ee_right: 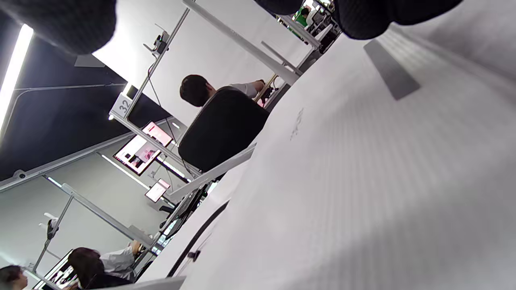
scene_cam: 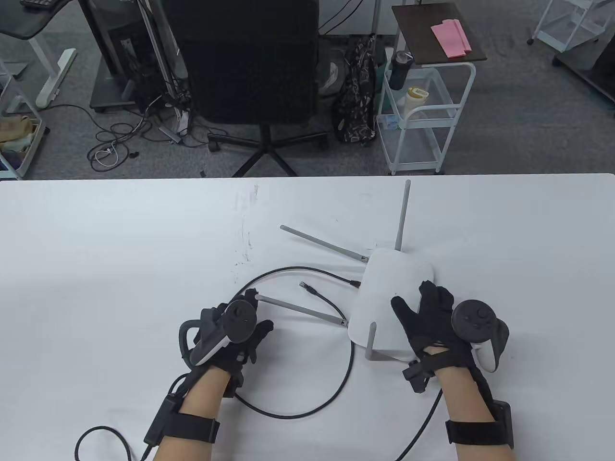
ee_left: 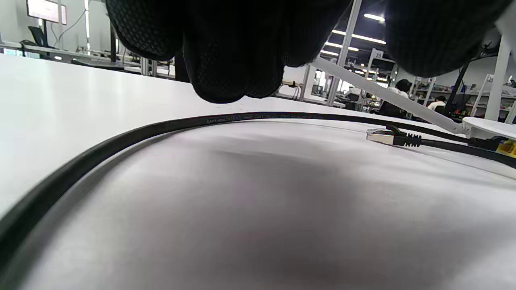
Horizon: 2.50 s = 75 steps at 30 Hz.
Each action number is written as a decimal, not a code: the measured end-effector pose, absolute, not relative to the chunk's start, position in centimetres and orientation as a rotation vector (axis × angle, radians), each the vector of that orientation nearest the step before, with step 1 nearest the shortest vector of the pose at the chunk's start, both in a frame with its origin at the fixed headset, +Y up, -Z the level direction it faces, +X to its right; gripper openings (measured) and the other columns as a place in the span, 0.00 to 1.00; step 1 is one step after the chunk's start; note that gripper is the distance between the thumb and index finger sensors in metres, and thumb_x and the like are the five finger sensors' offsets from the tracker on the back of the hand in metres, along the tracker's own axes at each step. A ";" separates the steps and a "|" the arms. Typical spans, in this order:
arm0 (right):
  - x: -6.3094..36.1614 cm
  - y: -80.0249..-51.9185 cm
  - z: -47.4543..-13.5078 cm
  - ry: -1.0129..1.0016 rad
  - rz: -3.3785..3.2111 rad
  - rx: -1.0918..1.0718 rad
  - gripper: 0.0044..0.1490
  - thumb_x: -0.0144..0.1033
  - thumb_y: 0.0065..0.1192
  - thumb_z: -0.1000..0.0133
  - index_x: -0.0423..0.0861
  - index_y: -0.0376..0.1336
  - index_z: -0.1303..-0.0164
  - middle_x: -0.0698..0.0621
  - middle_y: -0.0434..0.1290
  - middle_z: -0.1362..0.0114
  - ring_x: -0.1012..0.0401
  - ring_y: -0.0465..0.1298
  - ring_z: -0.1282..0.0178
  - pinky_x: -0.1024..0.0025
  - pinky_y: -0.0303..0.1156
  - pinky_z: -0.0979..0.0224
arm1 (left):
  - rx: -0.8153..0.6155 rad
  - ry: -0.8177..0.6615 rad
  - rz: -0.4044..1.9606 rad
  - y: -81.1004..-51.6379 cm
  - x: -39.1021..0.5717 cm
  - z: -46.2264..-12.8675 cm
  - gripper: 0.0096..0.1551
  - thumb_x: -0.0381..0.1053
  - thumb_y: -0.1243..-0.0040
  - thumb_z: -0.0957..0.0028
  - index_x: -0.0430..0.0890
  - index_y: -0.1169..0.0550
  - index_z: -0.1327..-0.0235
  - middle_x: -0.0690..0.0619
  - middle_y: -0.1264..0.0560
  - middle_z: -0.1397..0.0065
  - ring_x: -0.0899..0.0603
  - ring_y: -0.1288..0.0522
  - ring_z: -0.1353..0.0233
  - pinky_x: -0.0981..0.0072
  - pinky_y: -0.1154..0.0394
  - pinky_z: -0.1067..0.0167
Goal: Remove ethernet cable from router with left hand
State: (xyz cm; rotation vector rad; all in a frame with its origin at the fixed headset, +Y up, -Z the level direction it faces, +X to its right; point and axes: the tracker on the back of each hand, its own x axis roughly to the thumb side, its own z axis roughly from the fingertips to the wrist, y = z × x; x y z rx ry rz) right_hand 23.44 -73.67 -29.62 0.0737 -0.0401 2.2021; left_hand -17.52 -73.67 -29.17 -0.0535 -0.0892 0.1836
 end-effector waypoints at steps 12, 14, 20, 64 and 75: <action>23.5 -73.7 -29.6 0.006 2.196 0.093 0.69 0.75 0.50 0.41 0.22 0.46 0.23 0.24 0.42 0.25 0.28 0.61 0.34 0.37 0.65 0.38 | -0.063 -0.103 0.163 -73.8 -17.1 -29.2 0.45 0.70 0.38 0.55 0.52 0.29 0.24 0.47 0.23 0.25 0.40 0.18 0.31 0.40 0.30 0.30; 23.3 -73.8 -29.6 0.010 2.200 0.078 0.70 0.76 0.49 0.42 0.22 0.46 0.23 0.23 0.43 0.24 0.28 0.62 0.34 0.37 0.65 0.38 | -0.069 -0.115 0.200 -73.7 -17.1 -29.2 0.45 0.69 0.40 0.55 0.51 0.30 0.24 0.47 0.24 0.25 0.40 0.19 0.31 0.40 0.30 0.30; 23.0 -73.9 -29.5 0.029 2.202 0.081 0.72 0.78 0.45 0.46 0.22 0.45 0.23 0.22 0.43 0.24 0.28 0.62 0.34 0.37 0.65 0.38 | -0.092 -0.139 0.278 -73.7 -17.1 -29.2 0.51 0.70 0.43 0.59 0.49 0.33 0.22 0.46 0.27 0.23 0.39 0.21 0.28 0.40 0.32 0.28; 23.4 -75.5 -30.0 0.264 2.112 -0.040 0.69 0.75 0.45 0.40 0.27 0.34 0.21 0.16 0.39 0.28 0.23 0.56 0.35 0.35 0.63 0.37 | -0.341 -0.317 0.738 -75.4 -7.8 -29.4 0.47 0.71 0.48 0.47 0.52 0.41 0.16 0.38 0.35 0.18 0.30 0.30 0.22 0.38 0.40 0.25; 22.6 -76.4 -30.1 0.252 1.834 -0.008 0.69 0.75 0.45 0.39 0.27 0.30 0.22 0.17 0.33 0.28 0.20 0.51 0.35 0.32 0.60 0.36 | -0.332 -0.267 0.806 -76.0 -7.7 -29.5 0.40 0.65 0.48 0.44 0.51 0.36 0.20 0.36 0.34 0.20 0.30 0.27 0.25 0.37 0.36 0.28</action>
